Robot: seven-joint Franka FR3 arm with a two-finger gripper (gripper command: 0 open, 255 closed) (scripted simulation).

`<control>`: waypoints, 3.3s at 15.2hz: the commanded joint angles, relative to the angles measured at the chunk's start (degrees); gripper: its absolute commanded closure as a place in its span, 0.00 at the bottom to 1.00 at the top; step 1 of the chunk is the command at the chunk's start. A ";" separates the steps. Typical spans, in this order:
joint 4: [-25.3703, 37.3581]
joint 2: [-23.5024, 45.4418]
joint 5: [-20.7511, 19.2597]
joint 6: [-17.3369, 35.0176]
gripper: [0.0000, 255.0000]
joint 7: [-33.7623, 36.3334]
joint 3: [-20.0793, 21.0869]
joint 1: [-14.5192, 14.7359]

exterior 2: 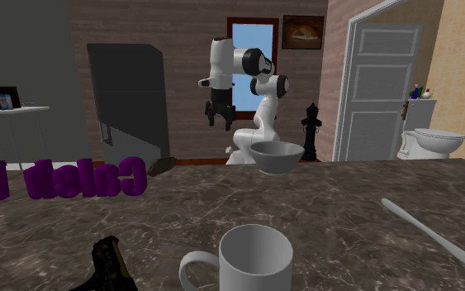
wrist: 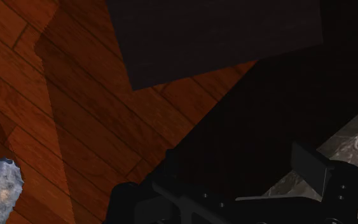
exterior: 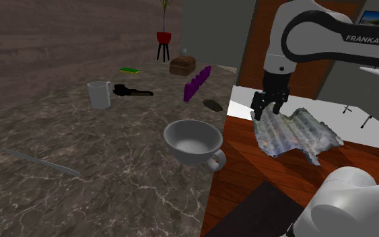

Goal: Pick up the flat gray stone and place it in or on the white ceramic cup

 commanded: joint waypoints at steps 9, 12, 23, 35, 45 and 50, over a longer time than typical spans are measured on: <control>8.93 16.82 1.58 9.49 0.00 -7.51 -5.89 1.52; 13.54 23.40 3.20 11.85 0.00 -10.69 -7.80 2.20; 37.08 49.01 13.63 13.57 0.00 -23.25 -12.40 2.79; 31.82 49.49 13.99 19.31 0.00 -23.58 -12.06 2.97; 31.83 49.49 13.99 19.30 1.00 -23.58 -12.06 2.97; 32.50 49.42 13.95 18.56 1.00 -23.50 -12.07 2.96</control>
